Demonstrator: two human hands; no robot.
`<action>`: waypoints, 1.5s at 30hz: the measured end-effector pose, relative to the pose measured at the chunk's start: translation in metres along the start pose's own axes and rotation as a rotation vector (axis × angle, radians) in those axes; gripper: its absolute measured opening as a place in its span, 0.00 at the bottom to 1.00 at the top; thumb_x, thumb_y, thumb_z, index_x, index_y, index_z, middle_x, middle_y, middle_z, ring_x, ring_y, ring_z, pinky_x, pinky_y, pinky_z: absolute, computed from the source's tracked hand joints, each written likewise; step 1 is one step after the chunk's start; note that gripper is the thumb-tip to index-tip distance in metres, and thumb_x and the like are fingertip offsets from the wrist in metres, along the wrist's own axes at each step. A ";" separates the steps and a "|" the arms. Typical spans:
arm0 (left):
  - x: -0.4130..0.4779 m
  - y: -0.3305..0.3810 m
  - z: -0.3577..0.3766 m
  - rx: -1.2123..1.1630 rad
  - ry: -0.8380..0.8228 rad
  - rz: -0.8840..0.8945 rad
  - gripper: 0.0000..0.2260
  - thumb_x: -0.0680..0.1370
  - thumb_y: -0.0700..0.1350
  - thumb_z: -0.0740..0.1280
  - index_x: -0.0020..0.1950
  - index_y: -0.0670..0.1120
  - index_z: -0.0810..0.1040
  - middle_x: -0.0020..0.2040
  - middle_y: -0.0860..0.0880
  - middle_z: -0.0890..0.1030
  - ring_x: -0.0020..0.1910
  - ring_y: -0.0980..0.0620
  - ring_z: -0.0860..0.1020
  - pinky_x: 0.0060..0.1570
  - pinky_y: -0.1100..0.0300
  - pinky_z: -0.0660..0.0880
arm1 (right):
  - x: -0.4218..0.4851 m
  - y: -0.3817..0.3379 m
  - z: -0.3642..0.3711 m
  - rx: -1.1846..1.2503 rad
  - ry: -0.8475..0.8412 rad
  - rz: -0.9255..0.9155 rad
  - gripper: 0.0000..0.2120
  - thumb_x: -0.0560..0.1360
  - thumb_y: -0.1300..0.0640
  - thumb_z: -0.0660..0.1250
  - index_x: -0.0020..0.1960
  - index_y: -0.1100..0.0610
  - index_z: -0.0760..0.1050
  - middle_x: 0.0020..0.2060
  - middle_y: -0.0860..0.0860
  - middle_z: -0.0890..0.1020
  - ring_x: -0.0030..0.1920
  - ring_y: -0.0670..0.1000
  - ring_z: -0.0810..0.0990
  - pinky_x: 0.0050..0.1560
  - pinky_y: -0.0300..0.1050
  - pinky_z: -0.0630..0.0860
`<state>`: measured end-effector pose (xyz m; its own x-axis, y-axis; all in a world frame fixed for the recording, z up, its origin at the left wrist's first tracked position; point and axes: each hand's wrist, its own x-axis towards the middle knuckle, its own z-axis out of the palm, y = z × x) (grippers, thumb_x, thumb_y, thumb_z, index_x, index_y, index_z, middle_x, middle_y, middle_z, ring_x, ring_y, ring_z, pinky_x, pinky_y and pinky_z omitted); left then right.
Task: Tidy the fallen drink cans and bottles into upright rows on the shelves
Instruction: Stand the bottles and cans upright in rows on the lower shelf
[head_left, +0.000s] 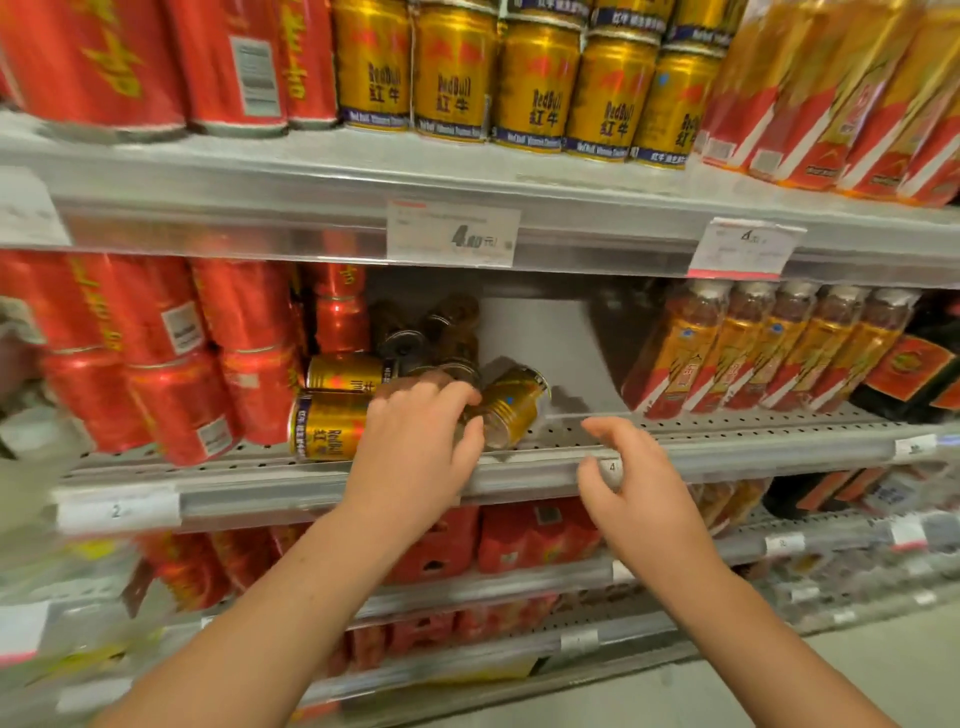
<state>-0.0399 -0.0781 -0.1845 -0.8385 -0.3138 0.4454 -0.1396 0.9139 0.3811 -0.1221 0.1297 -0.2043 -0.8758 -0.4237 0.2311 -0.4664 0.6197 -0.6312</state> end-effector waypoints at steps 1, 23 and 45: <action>-0.002 -0.005 -0.001 0.011 -0.028 -0.012 0.11 0.81 0.53 0.64 0.62 0.53 0.79 0.53 0.51 0.81 0.53 0.46 0.78 0.57 0.48 0.70 | 0.002 -0.006 0.002 -0.006 0.000 -0.008 0.18 0.80 0.50 0.62 0.70 0.43 0.69 0.64 0.40 0.73 0.57 0.35 0.70 0.57 0.37 0.66; 0.017 -0.013 -0.005 0.501 -0.173 -0.203 0.38 0.77 0.73 0.46 0.71 0.48 0.73 0.62 0.45 0.80 0.63 0.43 0.75 0.68 0.48 0.66 | 0.072 -0.017 0.035 -0.214 -0.205 0.059 0.50 0.65 0.20 0.59 0.78 0.44 0.49 0.66 0.54 0.77 0.60 0.60 0.80 0.57 0.56 0.80; 0.052 0.000 0.020 0.553 -0.498 -0.330 0.42 0.75 0.74 0.51 0.81 0.50 0.52 0.70 0.42 0.75 0.70 0.39 0.69 0.70 0.44 0.60 | 0.108 -0.001 0.001 -0.091 -0.583 0.250 0.58 0.54 0.12 0.56 0.75 0.43 0.53 0.58 0.48 0.78 0.54 0.54 0.79 0.49 0.49 0.75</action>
<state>-0.0942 -0.0892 -0.1769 -0.8264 -0.5570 -0.0819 -0.5513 0.8301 -0.0830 -0.2165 0.0826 -0.1795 -0.7602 -0.5329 -0.3716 -0.2879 0.7891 -0.5426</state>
